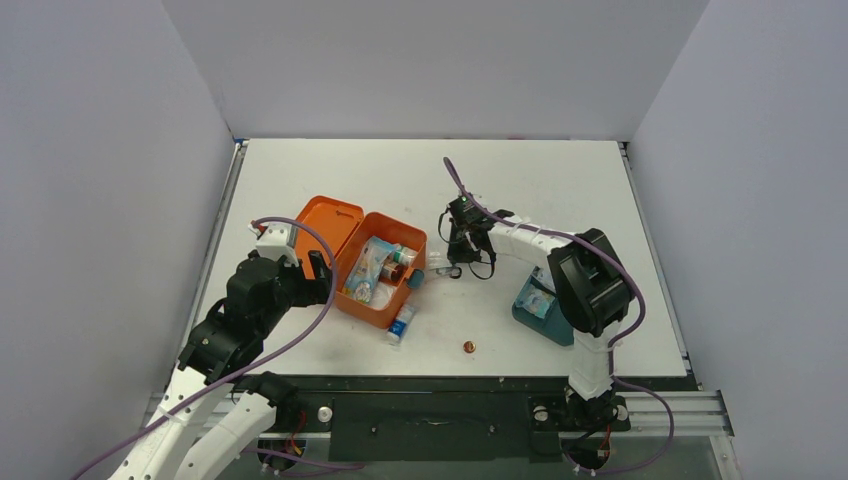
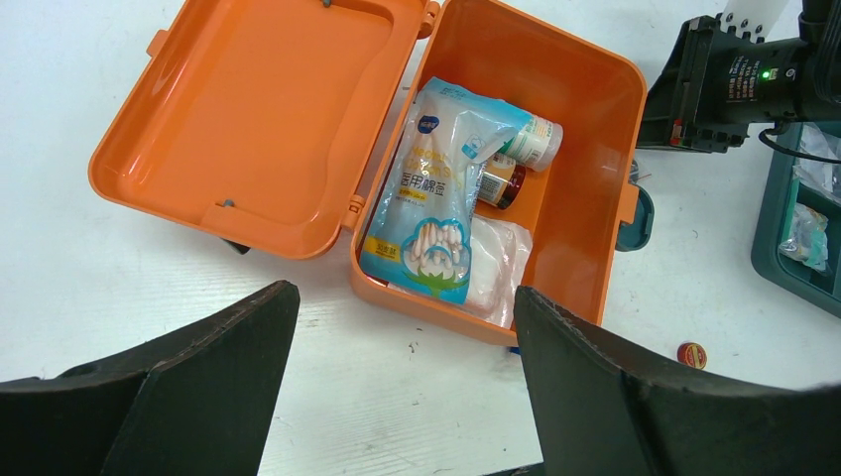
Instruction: Organize the medicine kit
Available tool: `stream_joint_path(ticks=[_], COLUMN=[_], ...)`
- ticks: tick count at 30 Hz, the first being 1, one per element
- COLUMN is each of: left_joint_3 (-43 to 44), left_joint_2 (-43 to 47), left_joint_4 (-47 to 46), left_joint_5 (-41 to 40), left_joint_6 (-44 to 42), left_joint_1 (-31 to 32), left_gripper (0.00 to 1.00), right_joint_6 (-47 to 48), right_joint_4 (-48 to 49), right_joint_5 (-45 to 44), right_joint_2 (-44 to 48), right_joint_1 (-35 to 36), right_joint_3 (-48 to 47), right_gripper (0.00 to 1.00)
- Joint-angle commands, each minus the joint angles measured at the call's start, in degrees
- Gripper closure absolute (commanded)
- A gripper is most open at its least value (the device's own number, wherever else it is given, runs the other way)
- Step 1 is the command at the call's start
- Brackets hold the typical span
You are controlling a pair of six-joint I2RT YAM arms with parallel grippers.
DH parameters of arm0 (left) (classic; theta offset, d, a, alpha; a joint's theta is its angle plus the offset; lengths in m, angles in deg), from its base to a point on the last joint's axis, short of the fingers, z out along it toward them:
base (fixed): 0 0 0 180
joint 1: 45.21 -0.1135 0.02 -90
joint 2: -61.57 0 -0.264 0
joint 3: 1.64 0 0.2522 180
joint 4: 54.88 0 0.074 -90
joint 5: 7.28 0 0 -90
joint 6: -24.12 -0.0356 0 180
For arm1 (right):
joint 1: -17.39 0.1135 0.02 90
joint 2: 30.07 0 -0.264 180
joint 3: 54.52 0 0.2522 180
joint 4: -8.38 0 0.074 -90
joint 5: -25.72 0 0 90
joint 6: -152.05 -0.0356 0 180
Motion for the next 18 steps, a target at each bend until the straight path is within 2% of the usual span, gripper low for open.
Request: stream_joint_path(ticks=[1,18], left_joint_3=[0.2,0.2], left_joint_2=[0.5,0.5], left_joint_4=[-2.7,-2.9], left_joint_5=[0.3,0.7], left_joint_6=[-0.7,-0.7], left_joint_1=[0.2,0.2], left_gripper=[0.22,0.22], right_joint_6=[0.6,1.6], right_joint_4=[0.2,-2.5], right_joint_5=[-2.2,-6.2], right_joint_2=[1.7,15.3], right_joint_1=[0.4,0.4], right_joint_3=[-1.2,0.0], right_gripper=[1.00,1.00])
